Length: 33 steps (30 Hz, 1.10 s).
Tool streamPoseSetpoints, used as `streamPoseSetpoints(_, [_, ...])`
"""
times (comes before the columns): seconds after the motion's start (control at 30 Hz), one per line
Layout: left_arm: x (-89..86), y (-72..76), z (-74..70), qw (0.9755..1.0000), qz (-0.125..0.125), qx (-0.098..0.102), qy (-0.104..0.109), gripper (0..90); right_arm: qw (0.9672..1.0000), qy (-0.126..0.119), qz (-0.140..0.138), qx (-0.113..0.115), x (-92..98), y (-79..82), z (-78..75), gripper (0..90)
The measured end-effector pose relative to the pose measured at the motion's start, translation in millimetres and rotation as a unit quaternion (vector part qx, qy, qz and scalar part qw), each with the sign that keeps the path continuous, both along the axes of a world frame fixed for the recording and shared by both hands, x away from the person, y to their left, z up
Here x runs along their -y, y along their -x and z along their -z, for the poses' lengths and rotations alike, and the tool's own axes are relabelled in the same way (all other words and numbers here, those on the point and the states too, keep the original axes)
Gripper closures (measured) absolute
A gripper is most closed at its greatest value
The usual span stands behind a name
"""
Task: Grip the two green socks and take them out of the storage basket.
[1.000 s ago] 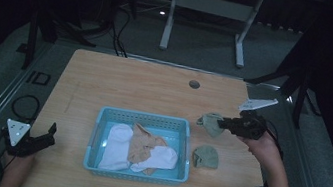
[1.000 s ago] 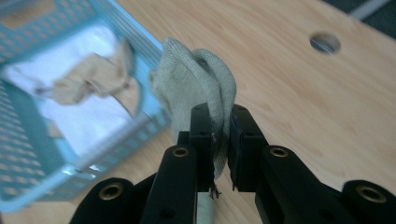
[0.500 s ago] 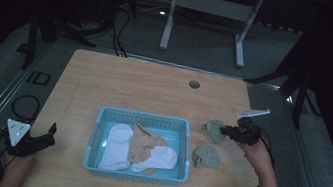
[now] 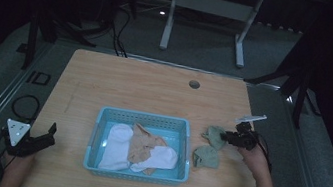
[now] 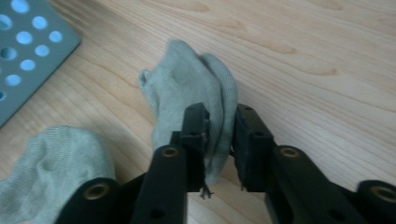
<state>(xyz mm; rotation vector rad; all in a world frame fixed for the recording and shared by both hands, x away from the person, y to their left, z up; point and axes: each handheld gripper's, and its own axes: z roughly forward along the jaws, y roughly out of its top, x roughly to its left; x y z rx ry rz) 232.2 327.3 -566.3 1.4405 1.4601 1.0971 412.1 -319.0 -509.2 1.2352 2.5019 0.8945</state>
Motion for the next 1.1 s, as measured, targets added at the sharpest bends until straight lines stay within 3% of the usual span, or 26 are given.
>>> streamPoseSetpoints(0.1, [0.1, 0.0, 0.0, 1.0, 0.0, -0.001, -0.001, 0.4, 1.0, -0.001, -0.003, 0.003, 2.5, 2.5, -4.5, 58.6])
streamPoseSetpoints(0.33, [0.3, 0.2, 0.0, 1.0, -0.001, 0.0, -0.001, 0.4, 0.9996, 0.001, 0.008, 0.026, 6.7, 10.0, -9.1, 41.8])
streamPoseSetpoints(0.5, [0.2, 0.1, 0.0, 1.0, -0.001, 0.0, -0.001, 0.4, 0.9979, -0.028, 0.022, 0.053, 17.1, 19.6, -5.6, 15.5])
streamPoseSetpoints(0.67, [0.1, 0.1, 0.0, 1.0, -0.001, 0.0, -0.001, 0.4, 0.9974, -0.028, 0.033, 0.057, 24.8, 23.8, 2.6, 11.1])
streamPoseSetpoints(0.83, [0.2, 0.1, 0.0, 1.0, -0.001, 0.0, -0.001, 0.4, 0.996, -0.045, 0.047, 0.061, 36.1, 29.5, 12.1, 11.1])
streamPoseSetpoints(1.0, [0.2, 0.2, 0.0, 1.0, -0.002, 0.0, -0.001, 0.4, 0.9927, -0.05, 0.077, 0.077, 49.8, 37.4, 19.1, 11.1])
streamPoseSetpoints(1.03, [0.2, 0.0, 0.0, 1.0, -0.002, -0.001, -0.001, 0.4, 0.9896, -0.055, 0.098, 0.089, 55.2, 41.2, 20.2, 11.1])
streamPoseSetpoints(1.1, [0.2, 0.0, 0.0, 1.0, -0.002, 0.0, -0.001, 0.4, 0.9869, -0.054, 0.114, 0.1, 60.1, 44.4, 21.4, 11.1])
